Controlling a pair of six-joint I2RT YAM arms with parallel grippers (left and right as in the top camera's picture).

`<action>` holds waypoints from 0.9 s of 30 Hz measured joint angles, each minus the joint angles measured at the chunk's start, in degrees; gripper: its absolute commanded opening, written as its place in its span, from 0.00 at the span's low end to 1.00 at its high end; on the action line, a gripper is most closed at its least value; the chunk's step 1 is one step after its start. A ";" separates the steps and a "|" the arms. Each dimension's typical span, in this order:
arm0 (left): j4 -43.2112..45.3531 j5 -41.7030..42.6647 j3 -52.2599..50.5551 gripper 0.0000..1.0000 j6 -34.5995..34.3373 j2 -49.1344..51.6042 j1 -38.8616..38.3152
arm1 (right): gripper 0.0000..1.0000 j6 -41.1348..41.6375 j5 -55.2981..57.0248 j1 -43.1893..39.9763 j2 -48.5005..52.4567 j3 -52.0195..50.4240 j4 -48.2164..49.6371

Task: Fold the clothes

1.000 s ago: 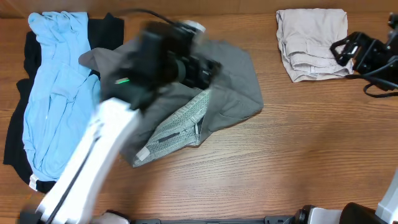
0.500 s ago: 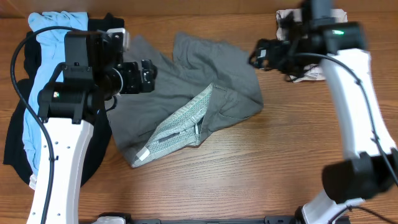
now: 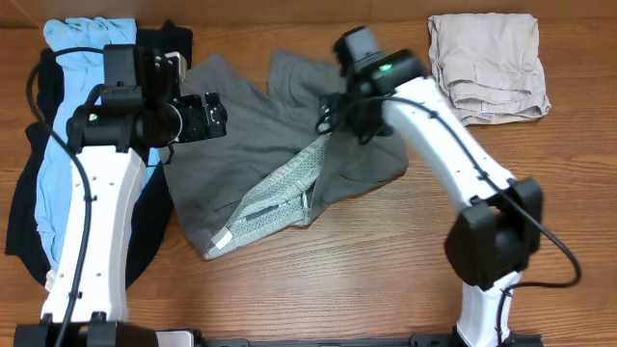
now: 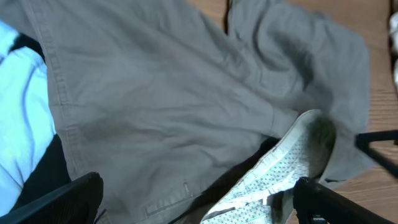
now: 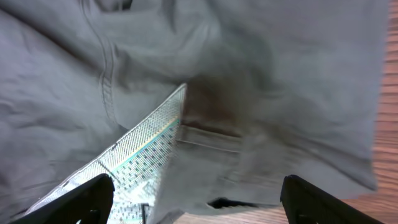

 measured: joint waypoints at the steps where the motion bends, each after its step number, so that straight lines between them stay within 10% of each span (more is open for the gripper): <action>1: -0.02 -0.02 0.00 1.00 -0.02 0.57 0.00 | 0.89 0.31 0.50 0.68 0.74 0.00 0.17; 18: 0.00 -1.31 0.00 1.00 -0.04 2.91 0.00 | 0.05 5.22 10.62 2.91 5.20 -2.56 -0.09; 27: -0.04 -1.31 0.00 1.00 -0.04 2.91 0.00 | 0.04 6.36 10.86 2.86 5.22 -2.67 -12.04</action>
